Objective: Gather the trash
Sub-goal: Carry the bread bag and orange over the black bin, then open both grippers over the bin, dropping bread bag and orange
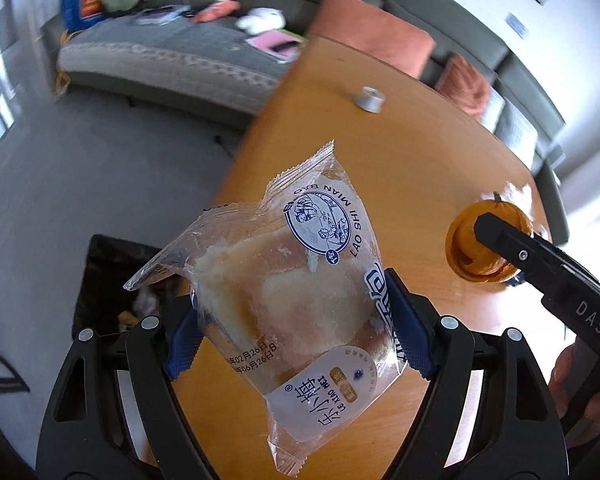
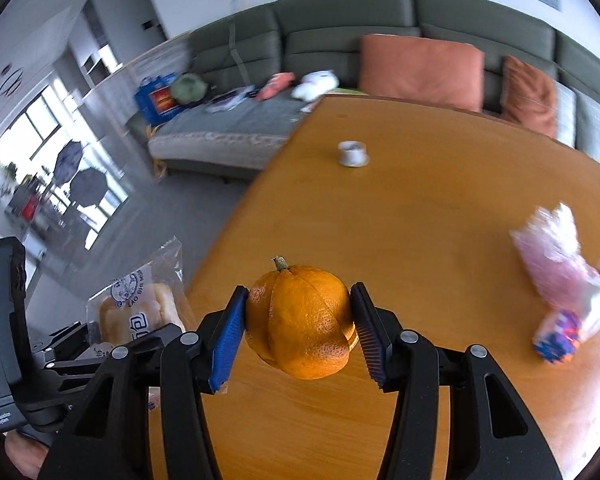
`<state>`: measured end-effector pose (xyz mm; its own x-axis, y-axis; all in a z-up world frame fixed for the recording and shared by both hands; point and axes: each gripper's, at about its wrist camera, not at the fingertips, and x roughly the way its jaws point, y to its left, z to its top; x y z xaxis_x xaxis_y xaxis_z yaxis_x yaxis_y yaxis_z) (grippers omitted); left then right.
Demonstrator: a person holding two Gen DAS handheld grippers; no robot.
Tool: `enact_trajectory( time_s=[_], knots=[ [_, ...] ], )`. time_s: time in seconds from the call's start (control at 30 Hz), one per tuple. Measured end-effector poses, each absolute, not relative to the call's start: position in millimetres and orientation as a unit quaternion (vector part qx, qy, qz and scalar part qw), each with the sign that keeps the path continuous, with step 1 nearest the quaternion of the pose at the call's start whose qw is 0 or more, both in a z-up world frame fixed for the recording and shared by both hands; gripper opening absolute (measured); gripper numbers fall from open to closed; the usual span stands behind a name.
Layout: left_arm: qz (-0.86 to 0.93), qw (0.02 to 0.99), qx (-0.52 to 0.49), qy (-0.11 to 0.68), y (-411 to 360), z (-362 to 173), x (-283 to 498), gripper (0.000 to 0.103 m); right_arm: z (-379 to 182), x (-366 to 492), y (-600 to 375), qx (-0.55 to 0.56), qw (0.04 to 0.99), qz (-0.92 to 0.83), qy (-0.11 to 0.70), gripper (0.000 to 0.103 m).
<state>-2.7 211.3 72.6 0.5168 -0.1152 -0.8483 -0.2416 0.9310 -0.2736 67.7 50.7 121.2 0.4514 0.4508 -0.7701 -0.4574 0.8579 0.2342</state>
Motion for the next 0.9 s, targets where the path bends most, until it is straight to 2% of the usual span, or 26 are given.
enact_trajectory(
  time_s=[0.37,0.67,0.7,0.77,0.8,0.83,0.9],
  knots=[
    [0.157,0.838,-0.225,0.472,339.4,65.6,-72.5,0.078,129.6,34.4,197.3,-0.050,0.805,0.379,0.453,0.054],
    [0.242,0.802,-0.237,0.491,415.1,45.1,-124.7,0.078,116.7,5.0,310.7,-0.083,0.757,0.449,0.468,0.055],
    [0.247,0.799,-0.238,0.494,420.3,43.2,-126.5,0.079,114.8,3.3,323.9,-0.086,0.750,0.456,0.471,0.056],
    [0.259,0.789,-0.238,0.504,433.7,36.4,-128.5,0.084,112.6,0.3,344.4,-0.091,0.742,0.464,0.475,0.066],
    [0.261,0.786,-0.235,0.508,438.6,33.9,-126.2,0.099,112.8,-0.2,353.8,-0.094,0.747,0.460,0.472,0.070],
    [0.271,0.785,-0.228,0.508,442.9,33.6,-126.1,0.097,114.1,-0.7,355.7,-0.094,0.752,0.456,0.466,0.076],
    [0.293,0.782,-0.202,0.513,452.4,34.0,-128.8,0.097,118.3,-2.0,362.1,-0.094,0.758,0.457,0.456,0.077]
  ],
)
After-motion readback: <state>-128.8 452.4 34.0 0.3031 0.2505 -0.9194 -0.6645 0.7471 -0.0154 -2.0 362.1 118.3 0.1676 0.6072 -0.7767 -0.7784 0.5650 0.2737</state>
